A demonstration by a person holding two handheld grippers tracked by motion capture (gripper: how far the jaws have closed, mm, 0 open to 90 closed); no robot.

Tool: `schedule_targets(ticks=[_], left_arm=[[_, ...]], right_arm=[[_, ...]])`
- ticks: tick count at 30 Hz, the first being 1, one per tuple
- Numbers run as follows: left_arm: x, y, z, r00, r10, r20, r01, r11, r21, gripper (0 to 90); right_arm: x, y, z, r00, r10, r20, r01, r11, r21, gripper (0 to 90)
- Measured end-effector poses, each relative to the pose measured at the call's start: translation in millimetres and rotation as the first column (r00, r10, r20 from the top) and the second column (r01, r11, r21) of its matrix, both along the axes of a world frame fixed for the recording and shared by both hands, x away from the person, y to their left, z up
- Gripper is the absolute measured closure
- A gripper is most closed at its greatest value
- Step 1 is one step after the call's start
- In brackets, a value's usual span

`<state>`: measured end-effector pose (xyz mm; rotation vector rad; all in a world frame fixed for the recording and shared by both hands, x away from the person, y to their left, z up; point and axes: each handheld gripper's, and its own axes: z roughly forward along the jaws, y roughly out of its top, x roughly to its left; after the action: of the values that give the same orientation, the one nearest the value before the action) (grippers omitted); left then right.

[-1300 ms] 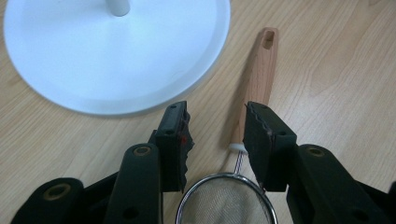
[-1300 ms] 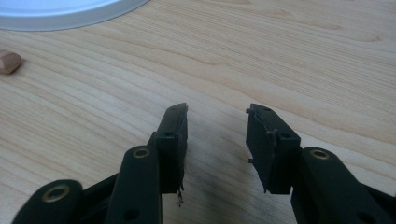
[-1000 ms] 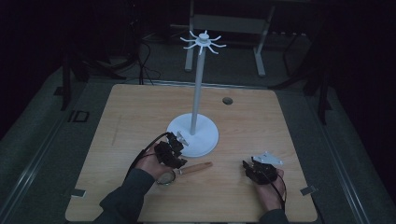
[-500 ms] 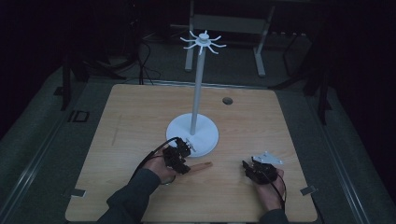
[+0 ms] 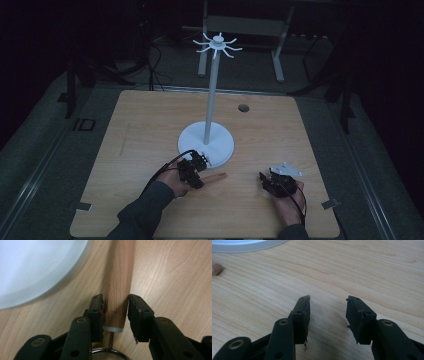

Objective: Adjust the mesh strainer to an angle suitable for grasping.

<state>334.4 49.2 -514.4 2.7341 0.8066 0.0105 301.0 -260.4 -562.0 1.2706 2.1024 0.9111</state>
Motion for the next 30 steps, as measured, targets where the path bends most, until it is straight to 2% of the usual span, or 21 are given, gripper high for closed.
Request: schedule_targets(ticks=[8,18,25,30], left_arm=[[3.6,1.3,-0.8,0.9987,0.017,-0.047,-0.017,0.9999,0.004,67.7],[3.8,0.2,-7.1,0.9960,0.015,-0.088,-0.011,0.9988,0.047,66.0],[1.3,-0.8,-6.0,0.9975,0.004,-0.070,0.000,0.9985,0.054,68.7],[-2.1,0.4,1.4,0.9991,0.002,-0.043,-0.001,0.9997,0.025,68.8]], right_arm=[[-0.1,0.0,0.0,1.0000,-0.001,0.000,0.001,1.0000,0.001,54.0],[-0.2,-0.1,0.1,1.0000,-0.003,0.001,0.003,1.0000,0.002,54.1],[-0.2,-0.3,0.1,1.0000,-0.003,0.002,0.003,1.0000,0.002,54.1],[-0.2,-0.5,0.2,1.0000,-0.004,0.003,0.004,1.0000,0.003,54.1]])
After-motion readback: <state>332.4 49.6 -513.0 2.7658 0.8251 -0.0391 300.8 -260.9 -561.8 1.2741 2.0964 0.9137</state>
